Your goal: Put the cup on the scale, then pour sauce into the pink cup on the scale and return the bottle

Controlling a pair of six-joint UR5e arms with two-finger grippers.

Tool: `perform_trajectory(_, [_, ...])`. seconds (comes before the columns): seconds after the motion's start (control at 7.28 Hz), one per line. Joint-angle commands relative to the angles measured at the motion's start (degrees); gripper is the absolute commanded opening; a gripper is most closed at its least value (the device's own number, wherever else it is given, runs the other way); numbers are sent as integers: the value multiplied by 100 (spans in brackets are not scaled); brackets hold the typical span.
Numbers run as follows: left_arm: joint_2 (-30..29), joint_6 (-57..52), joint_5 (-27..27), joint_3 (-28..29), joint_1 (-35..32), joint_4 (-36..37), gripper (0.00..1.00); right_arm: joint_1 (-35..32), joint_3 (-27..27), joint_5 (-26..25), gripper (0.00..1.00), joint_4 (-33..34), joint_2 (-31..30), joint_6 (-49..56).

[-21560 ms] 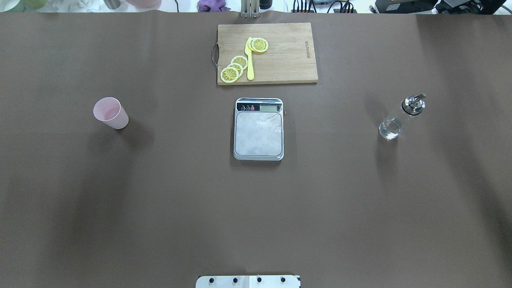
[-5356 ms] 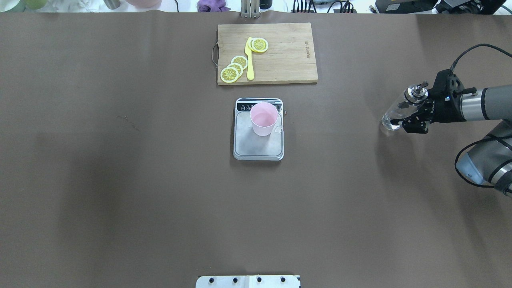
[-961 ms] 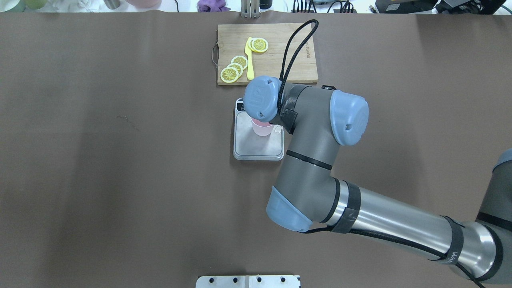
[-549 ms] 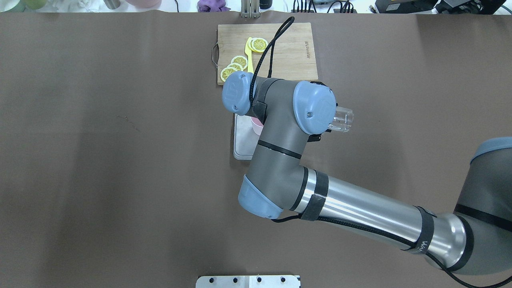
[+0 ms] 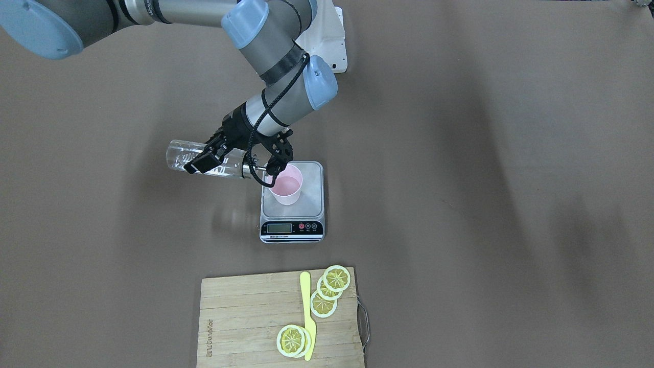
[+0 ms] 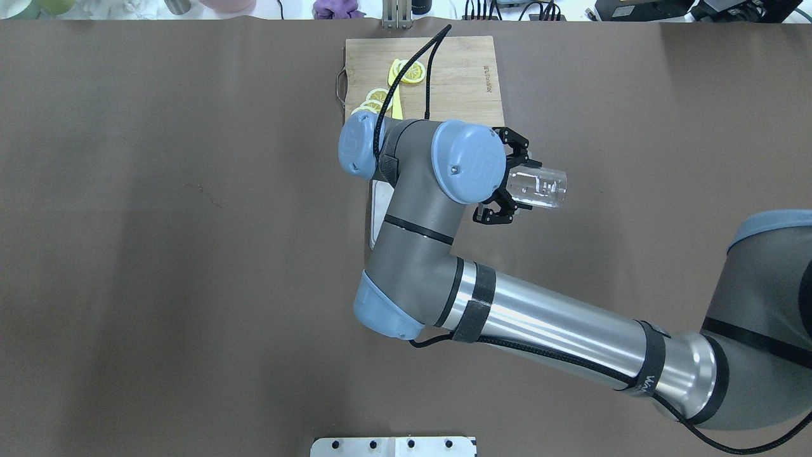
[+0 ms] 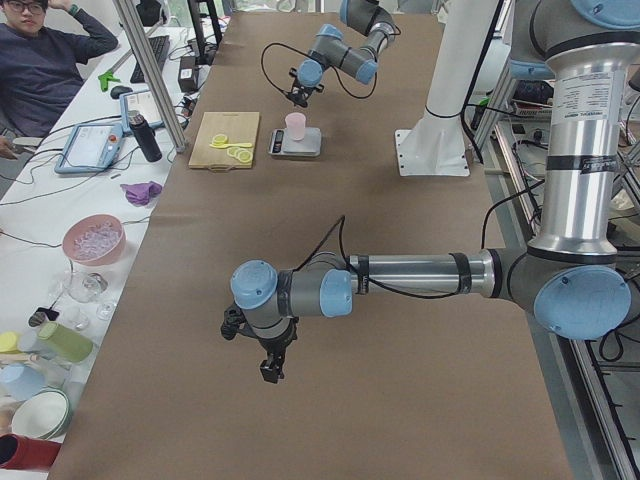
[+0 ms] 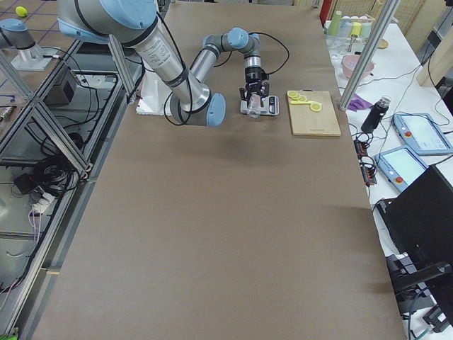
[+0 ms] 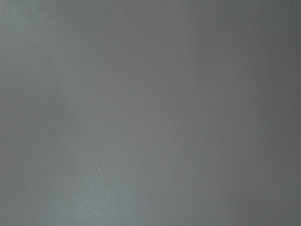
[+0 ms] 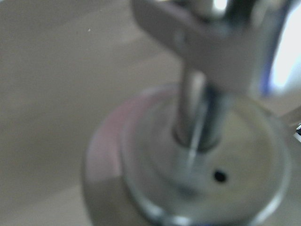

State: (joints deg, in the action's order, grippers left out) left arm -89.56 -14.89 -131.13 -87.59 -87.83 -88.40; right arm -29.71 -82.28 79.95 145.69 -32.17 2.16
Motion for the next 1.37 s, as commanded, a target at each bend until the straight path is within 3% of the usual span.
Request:
perform_trajectory(0.0, [0,-5,0,5,3,-2,98,35,45,-6,0,572,193,4])
perform_trajectory(0.55, [79,-5,0,-13,-6,-28,98,62,45,-137,0,1040,273,4])
perform_trajectory(1.24, [79,-5,-9,5,2,-28,98,71,36,-173,0,1111,291,-5])
